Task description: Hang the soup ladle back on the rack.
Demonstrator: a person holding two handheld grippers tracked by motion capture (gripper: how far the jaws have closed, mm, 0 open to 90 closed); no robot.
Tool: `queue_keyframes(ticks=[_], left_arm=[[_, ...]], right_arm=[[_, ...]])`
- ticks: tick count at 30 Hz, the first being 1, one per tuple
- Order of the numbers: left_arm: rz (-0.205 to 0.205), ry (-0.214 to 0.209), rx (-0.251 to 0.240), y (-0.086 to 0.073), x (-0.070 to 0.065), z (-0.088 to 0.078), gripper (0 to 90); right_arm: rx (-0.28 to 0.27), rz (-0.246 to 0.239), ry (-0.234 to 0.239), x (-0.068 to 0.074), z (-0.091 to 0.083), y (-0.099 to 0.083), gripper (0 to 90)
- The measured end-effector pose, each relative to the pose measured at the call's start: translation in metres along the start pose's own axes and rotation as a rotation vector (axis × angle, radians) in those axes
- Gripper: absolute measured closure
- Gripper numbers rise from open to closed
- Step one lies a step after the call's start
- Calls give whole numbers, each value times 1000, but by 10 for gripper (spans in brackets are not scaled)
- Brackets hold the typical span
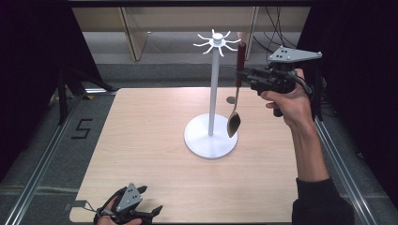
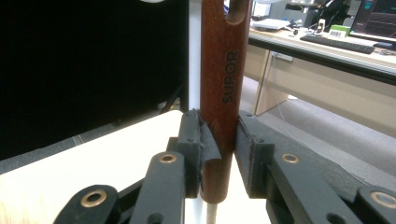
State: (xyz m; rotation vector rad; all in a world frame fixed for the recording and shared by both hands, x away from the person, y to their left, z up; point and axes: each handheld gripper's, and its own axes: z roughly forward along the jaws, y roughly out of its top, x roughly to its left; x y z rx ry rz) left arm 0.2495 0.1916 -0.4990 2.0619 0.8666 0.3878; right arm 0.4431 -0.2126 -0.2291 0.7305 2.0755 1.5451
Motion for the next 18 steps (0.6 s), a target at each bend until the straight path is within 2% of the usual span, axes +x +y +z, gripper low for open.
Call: queue_keyframes(ticks=[2, 5, 8, 11, 14, 15, 16, 18], left_arm=[[13, 0, -3, 1, 1, 0, 152], [0, -2, 0, 0, 0, 0, 152], [2, -1, 2, 1, 1, -1, 152], [7, -3, 5, 0, 1, -1, 152], [8, -3, 4, 1, 1, -1, 152], [27, -3, 2, 0, 2, 0, 152], [8, 1, 4, 0, 0, -1, 152], [3, -7, 2, 0, 0, 0, 152]], right_arm=[[1, -4, -5, 0, 1, 1, 739], [13, -15, -18, 2, 4, 3, 739], [33, -20, -30, 4, 6, 6, 739], [37, -22, -24, 5, 8, 6, 739], [40, -31, -40, 4, 10, 6, 739], [45, -27, -40, 4, 11, 6, 739], [44, -26, -33, 4, 12, 6, 739], [44, -15, -38, 4, 12, 6, 739]])
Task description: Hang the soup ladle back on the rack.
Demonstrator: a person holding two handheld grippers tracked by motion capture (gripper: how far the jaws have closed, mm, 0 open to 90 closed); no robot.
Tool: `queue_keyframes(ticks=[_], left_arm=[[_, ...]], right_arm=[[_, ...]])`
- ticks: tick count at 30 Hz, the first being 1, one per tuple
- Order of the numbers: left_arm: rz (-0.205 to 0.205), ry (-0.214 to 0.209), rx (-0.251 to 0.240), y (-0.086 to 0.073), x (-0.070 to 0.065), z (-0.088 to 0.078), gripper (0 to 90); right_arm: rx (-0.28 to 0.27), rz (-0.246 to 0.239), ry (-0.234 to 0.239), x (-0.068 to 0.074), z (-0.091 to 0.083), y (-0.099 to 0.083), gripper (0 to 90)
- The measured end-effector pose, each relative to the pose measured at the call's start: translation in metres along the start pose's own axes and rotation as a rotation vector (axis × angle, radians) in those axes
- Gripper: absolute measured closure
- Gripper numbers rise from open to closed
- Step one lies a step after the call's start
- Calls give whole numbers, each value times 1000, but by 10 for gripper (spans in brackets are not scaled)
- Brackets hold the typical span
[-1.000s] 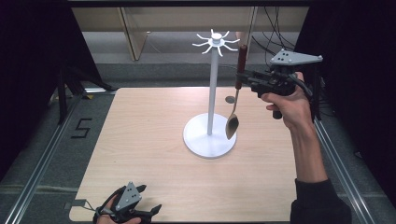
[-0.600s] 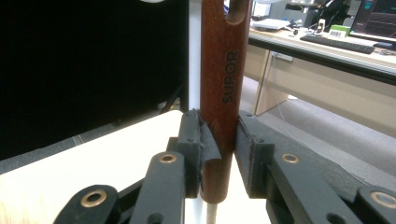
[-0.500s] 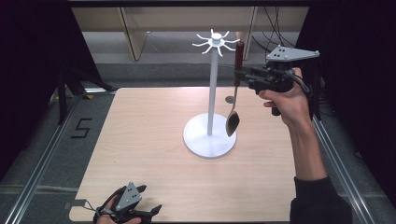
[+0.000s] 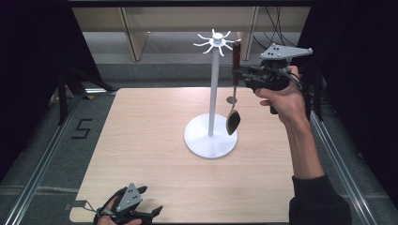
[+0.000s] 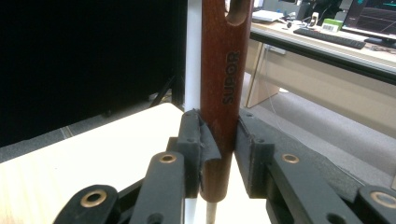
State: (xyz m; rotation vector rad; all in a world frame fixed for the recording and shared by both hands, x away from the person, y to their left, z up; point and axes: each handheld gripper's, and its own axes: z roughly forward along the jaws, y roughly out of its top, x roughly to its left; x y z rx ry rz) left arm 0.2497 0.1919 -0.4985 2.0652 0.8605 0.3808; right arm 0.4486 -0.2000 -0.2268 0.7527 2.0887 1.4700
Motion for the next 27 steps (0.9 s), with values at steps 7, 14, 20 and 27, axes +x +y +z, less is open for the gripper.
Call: queue_keyframes(ticks=[7, 14, 20, 27], left_arm=[[24, 4, 13, 0, 1, -1, 152], [27, 6, 11, 0, 1, -1, 152], [57, 5, 13, 1, 3, -1, 152], [26, 2, 20, 0, 1, 0, 152]], right_arm=[[-2, -14, -12, 0, 2, 2, 738], [-4, -4, 2, 2, 7, 0, 735], [-38, 22, 14, 4, 3, -3, 700], [-52, 21, 25, 6, -9, -12, 656]])
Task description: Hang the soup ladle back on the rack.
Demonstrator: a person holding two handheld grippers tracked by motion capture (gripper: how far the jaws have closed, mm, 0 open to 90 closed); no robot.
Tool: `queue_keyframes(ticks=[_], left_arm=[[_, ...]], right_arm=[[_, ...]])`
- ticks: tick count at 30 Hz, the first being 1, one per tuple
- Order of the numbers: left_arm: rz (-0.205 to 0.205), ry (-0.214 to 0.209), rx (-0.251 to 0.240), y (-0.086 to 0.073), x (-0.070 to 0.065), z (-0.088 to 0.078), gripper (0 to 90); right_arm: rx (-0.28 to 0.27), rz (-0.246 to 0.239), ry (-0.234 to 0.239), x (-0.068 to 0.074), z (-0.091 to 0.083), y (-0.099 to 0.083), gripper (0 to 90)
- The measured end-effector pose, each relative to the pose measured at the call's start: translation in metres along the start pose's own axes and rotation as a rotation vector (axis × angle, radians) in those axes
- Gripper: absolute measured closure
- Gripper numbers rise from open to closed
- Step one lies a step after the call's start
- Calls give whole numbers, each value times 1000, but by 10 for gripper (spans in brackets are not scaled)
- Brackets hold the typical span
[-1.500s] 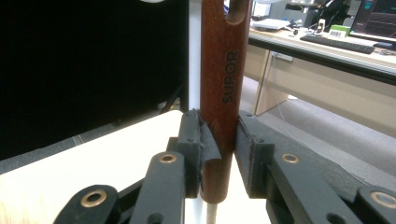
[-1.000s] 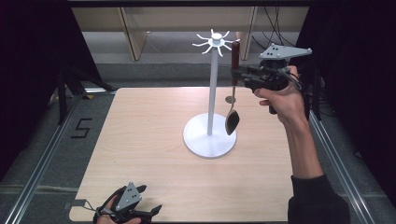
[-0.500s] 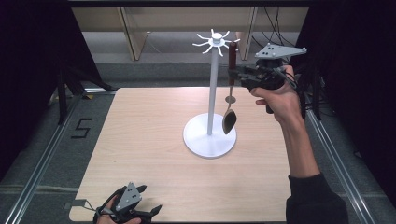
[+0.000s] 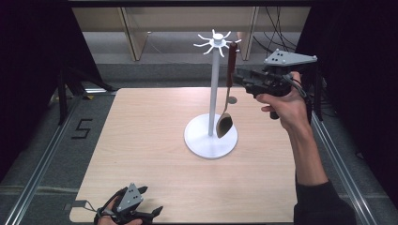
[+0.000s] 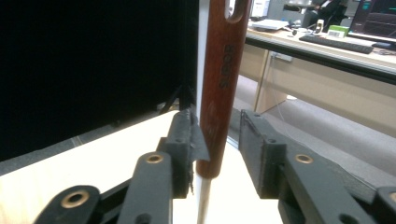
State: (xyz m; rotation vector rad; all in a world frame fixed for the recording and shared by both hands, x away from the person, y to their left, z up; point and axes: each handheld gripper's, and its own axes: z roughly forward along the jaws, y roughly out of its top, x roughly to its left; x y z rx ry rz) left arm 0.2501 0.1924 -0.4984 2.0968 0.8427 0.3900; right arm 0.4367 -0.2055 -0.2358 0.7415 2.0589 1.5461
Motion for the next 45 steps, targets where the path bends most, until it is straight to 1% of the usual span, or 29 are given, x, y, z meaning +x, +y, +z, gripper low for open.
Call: queue_keyframes(ticks=[1, 3, 5, 6, 7, 8, 9, 10, 12, 13, 14, 15, 16, 17, 19, 21, 22, 25, 26, 27, 28, 31, 34, 35, 38, 40, 41, 43, 45], left_arm=[[14, -4, 2, 0, 1, 0, 152], [12, 5, 14, 0, 2, -1, 152], [5, 6, 8, 0, 1, 0, 152], [9, 0, 4, 0, 1, 0, 152], [10, 0, 11, 0, 1, -1, 152], [10, 0, 11, 0, 1, -1, 152], [8, -1, 8, 0, 1, -1, 152], [5, 4, 6, 0, 1, -1, 152], [3, -4, 5, 0, 1, 0, 152], [17, 5, 12, 0, 2, 0, 152], [17, 5, 12, 0, 2, 0, 152], [12, 6, 13, 0, 2, -1, 152], [3, 3, -1, 0, 1, 0, 152], [18, 5, 13, 0, 2, -1, 152], [11, 8, 11, 0, 2, 0, 152], [4, 7, 6, 0, 1, -1, 152], [10, -2, 10, 0, 1, 0, 152], [21, 8, 21, 0, 2, -1, 152], [15, 13, 15, 0, 2, -1, 152], [-1, 6, 3, 0, 1, 0, 152], [7, 9, 11, 0, 2, 0, 152], [3, 11, 9, 0, 2, 0, 152], [14, -1, 3, 0, 2, -1, 152], [-7, 1, -6, 0, 0, -1, 152], [-12, 0, -9, 0, 0, 0, 152], [11, 7, 2, 1, 2, 0, 152], [11, 5, 2, 1, 1, 0, 152], [5, 4, 5, 1, 1, -1, 152], [7, 2, 6, 1, 1, -1, 152]], right_arm=[[-4, -13, 0, 0, -1, -1, 650], [-9, -14, 6, 3, -5, -3, 630], [-18, -16, 6, 4, -6, -5, 622], [-15, -5, 10, 4, -8, -7, 610], [-16, 16, 6, 6, -9, -11, 567], [-20, 8, 0, 5, -9, -14, 557], [-16, 17, 12, 5, -9, -17, 547], [-17, 15, 2, 5, -10, -19, 535], [-13, 26, 11, 7, -10, -21, 522], [-8, 22, -2, 8, -12, -27, 501], [-6, 41, -1, 10, -13, -29, 498], [-6, 41, -1, 10, -13, -29, 498], [-18, 47, 9, 11, -15, -36, 485], [-18, 51, 9, 11, -17, -39, 478], [-20, 48, 11, 12, -18, -40, 475], [-25, 58, 5, 13, -22, -49, 468], [-29, 41, 1, 12, -23, -52, 466], [-29, 54, 5, 15, -25, -59, 460], [-29, 54, 5, 15, -25, -59, 460], [-25, 69, 12, 17, -25, -65, 458], [-24, 64, 18, 17, -25, -67, 455], [-27, 61, 19, 17, -24, -74, 452], [-11, 80, 17, 18, -21, -79, 441], [-3, 70, 18, 18, -21, -81, 435], [18, 78, 19, 20, -19, -85, 430], [11, 82, 16, 19, -18, -88, 427], [18, 75, 16, 17, -18, -90, 427], [33, 86, 11, 17, -19, -91, 426], [40, 80, 22, 15, -18, -96, 423]])
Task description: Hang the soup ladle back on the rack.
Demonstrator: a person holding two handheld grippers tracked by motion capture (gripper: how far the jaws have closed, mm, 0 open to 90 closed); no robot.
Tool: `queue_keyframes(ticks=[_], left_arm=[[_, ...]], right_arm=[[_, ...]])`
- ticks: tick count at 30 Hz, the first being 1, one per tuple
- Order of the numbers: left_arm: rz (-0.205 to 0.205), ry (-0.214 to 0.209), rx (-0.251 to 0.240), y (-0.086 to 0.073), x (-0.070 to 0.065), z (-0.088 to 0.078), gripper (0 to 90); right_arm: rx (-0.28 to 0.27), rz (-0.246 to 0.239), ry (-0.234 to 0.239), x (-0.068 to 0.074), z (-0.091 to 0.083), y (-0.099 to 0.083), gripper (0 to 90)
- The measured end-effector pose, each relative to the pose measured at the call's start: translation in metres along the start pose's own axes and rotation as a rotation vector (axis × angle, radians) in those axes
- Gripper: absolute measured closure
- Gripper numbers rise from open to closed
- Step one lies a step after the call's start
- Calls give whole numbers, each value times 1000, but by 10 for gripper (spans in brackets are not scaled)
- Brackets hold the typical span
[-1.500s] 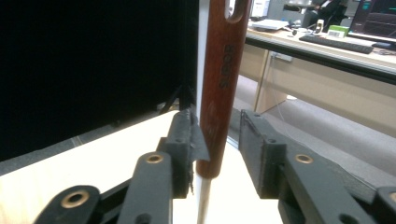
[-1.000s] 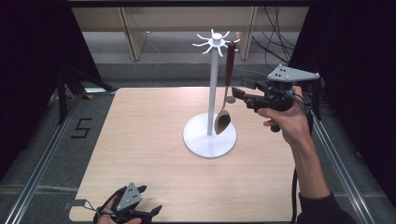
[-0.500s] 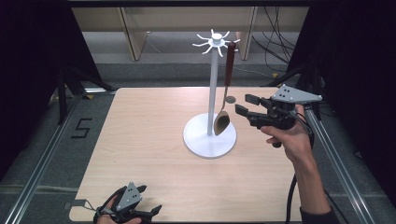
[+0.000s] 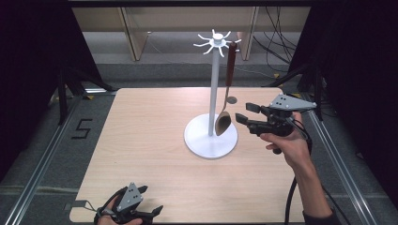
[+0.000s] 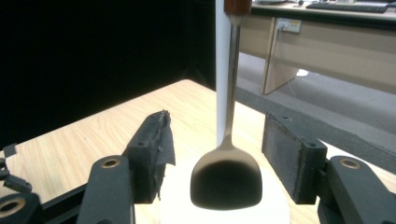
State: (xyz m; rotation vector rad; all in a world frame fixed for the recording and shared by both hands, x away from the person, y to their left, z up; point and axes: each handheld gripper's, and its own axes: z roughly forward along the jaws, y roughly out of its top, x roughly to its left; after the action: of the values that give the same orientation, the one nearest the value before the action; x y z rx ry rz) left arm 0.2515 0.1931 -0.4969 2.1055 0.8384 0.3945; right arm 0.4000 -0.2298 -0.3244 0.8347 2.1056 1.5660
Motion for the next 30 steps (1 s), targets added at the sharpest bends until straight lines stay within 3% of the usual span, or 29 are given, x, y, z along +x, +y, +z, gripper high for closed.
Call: queue_keyframes(ticks=[3, 5, 7, 10, 16, 17, 21, 22, 26, 30], left_arm=[[-8, -1, -6, 1, -2, 2, 152], [17, -5, 6, 2, 0, 1, 152], [29, -6, 7, 2, 0, 1, 152], [16, 3, -8, 2, 0, 1, 152], [11, 1, -13, 2, -1, 1, 152], [-15, 2, -14, 1, -2, 1, 152], [-14, 2, -13, 1, -2, 1, 152], [-17, -2, -14, 1, -3, 1, 152], [-30, -4, -37, 0, -3, 2, 151], [-17, -4, -20, 1, -3, 0, 152]], right_arm=[[19, -6, -3, -2, 0, -4, 420], [24, 10, 0, -3, 0, -7, 420], [22, -8, -7, -5, 1, -9, 419], [40, 22, -1, -6, 2, -15, 418], [69, 21, 8, -4, 7, -20, 415], [84, 37, 3, -2, 7, -22, 414], [78, -2, -4, -3, 10, -25, 411], [91, 23, 4, -1, 10, -26, 410], [103, 10, 15, -3, 13, -30, 396], [97, 18, 4, -4, 12, -31, 377]])
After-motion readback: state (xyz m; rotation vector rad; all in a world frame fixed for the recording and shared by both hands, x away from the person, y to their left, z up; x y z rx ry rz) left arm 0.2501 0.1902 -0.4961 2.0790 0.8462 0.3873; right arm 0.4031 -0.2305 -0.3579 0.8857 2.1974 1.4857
